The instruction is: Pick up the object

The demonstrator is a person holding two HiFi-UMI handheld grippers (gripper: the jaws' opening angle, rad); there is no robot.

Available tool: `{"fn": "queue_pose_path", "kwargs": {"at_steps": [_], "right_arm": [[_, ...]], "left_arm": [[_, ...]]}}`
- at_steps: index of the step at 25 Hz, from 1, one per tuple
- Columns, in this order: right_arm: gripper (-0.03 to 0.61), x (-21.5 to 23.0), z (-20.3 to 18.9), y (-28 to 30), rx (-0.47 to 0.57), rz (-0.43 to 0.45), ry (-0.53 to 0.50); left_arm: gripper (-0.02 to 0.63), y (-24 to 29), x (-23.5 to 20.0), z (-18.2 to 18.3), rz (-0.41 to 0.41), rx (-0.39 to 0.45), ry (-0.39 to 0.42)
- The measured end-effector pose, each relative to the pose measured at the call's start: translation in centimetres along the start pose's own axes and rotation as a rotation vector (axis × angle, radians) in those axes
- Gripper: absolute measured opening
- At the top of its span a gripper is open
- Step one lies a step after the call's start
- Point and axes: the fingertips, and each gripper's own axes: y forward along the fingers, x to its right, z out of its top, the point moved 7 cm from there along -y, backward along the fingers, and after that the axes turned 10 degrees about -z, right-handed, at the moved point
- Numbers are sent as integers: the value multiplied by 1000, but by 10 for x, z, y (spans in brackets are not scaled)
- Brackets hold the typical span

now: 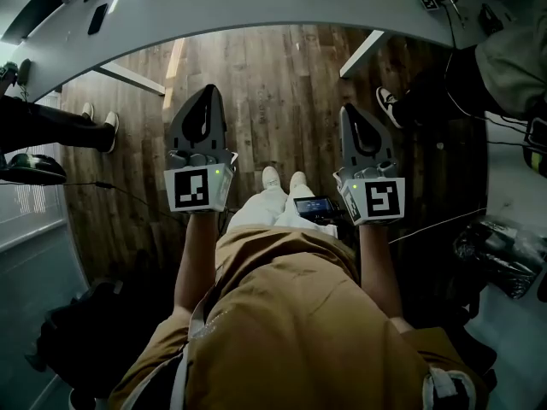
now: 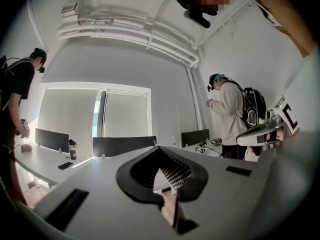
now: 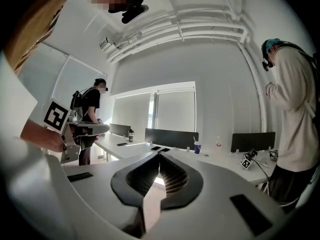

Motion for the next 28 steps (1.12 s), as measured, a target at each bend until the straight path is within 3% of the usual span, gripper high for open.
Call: {"fn": "queue_pose_path", "kwargs": {"at_steps": [12,16,28], "right_arm": [[9,33,4,51,88,100,59],[9,52,5,65,92,94,72],[9,70,20,119,122,84,111]], "left_arm": [[-5,50,-16,3,74,-18,19],[-6,68,-18,7,101,-10,26],[-5,119,-35,17,79,6,45]]}}
